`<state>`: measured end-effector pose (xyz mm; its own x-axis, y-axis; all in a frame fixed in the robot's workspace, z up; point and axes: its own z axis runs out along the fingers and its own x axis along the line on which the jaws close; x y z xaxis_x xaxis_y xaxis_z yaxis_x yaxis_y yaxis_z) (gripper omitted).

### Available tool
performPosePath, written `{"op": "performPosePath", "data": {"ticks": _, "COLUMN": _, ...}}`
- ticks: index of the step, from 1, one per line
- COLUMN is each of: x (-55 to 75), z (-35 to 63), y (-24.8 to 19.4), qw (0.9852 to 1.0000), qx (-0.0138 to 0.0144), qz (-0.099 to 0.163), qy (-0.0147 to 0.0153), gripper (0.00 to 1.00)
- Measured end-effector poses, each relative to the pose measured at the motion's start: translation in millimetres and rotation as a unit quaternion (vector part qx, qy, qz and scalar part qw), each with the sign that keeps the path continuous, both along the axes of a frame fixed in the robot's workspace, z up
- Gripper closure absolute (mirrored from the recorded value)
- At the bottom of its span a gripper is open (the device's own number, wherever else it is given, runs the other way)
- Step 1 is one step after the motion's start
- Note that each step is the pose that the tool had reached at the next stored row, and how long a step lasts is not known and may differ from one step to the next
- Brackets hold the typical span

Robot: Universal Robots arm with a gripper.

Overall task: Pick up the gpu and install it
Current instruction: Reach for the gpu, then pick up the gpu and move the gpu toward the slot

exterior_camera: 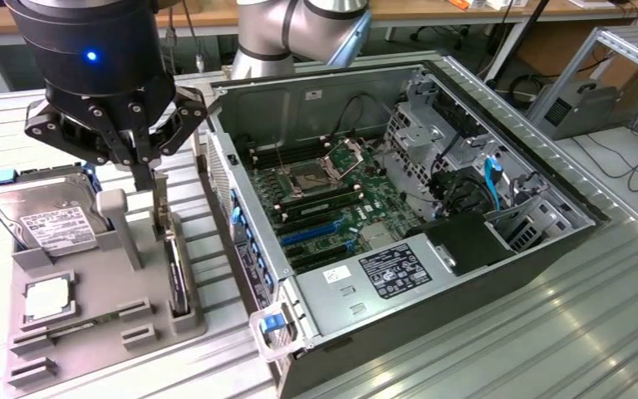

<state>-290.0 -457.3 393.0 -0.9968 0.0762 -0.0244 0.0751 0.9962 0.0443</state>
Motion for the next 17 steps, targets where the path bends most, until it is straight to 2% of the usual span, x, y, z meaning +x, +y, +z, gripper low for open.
{"op": "performPosePath", "data": {"ticks": 2, "x": -0.6, "z": -0.1, "y": -4.1, "qw": 1.0000, "qx": 0.0001, "qz": 0.000, "qy": -0.0001, "gripper": 0.89}}
{"op": "performPosePath", "data": {"ticks": 6, "x": -1.4, "z": -0.2, "y": -9.4, "qw": 1.0000, "qx": 0.0000, "qz": 0.000, "qy": 0.0000, "gripper": 0.89}}
{"op": "performPosePath", "data": {"ticks": 17, "x": -1.4, "z": -0.2, "y": -9.5, "qw": 1.0000, "qx": 0.0000, "qz": 0.000, "qy": 0.0000, "gripper": 0.89}}
